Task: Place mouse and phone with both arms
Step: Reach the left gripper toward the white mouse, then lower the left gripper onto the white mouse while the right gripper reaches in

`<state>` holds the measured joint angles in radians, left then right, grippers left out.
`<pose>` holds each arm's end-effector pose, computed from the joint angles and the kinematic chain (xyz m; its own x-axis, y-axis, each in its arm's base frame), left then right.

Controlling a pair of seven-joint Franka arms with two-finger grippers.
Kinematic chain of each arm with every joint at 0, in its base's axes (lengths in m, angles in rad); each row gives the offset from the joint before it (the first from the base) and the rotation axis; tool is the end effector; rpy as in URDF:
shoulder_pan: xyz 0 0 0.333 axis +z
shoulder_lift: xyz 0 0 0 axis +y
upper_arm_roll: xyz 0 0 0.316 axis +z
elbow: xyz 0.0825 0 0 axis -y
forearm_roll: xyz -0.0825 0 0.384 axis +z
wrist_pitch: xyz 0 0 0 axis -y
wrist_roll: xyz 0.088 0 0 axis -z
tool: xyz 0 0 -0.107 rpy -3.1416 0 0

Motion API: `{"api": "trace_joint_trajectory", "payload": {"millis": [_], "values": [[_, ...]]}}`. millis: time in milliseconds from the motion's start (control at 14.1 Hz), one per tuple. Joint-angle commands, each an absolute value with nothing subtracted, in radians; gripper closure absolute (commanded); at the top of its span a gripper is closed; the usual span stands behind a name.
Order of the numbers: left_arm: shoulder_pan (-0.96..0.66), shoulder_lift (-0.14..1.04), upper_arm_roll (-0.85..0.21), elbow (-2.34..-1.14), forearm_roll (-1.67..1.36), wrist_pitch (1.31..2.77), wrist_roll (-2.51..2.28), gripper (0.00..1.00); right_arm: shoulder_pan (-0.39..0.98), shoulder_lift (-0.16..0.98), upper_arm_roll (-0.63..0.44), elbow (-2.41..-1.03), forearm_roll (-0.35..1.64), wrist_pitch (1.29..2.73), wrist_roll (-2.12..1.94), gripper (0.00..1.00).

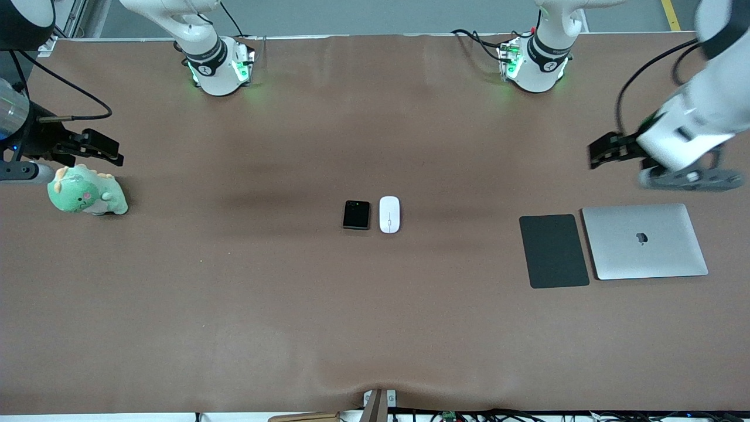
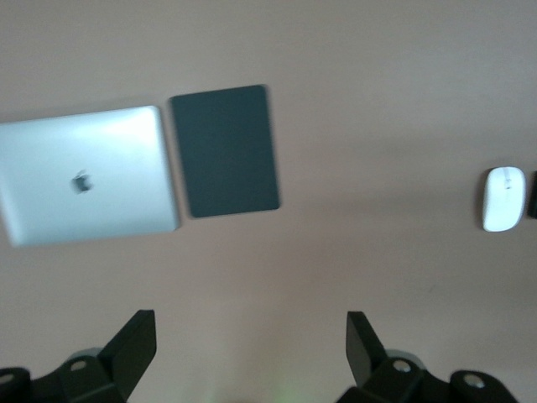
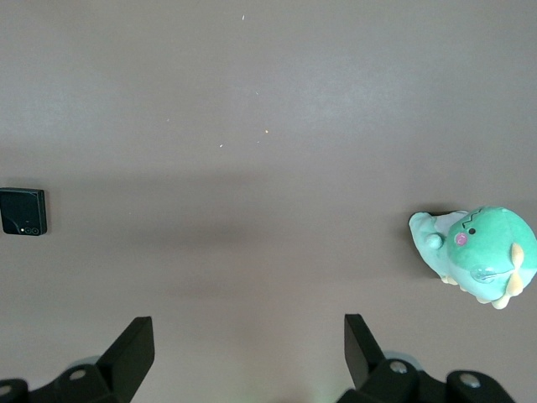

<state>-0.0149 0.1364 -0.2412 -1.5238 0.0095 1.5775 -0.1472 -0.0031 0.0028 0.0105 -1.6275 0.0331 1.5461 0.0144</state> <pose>0.5757 -0.1404 0.5710 0.9908 -0.1083 -0.0812 -0.1078 -0.9941 0.0112 0.5503 0.0077 0.5943 0.9964 -0.0062 -0.0846 -0.0089 -0.9995 -0.0318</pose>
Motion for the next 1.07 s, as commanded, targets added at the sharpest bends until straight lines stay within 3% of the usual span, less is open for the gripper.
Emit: {"api": "trace_joint_trajectory", "payload": {"millis": [0,213,994], "values": [[-0.105,0.231,-0.261,-1.488,0.017,1.640,-0.237,0.00,-0.008,-0.002,0.012,-1.628,0.025,1.540,0.005,0.00],[-0.208,0.317,-0.262,-1.488,0.018,1.705,-0.340,0.00,-0.006,0.002,0.014,-1.628,0.025,1.542,0.006,0.00],[-0.514,0.679,-0.253,-1.483,0.141,2.153,-0.814,0.00,0.023,0.023,0.017,-1.626,0.031,1.546,0.070,0.00]]}}
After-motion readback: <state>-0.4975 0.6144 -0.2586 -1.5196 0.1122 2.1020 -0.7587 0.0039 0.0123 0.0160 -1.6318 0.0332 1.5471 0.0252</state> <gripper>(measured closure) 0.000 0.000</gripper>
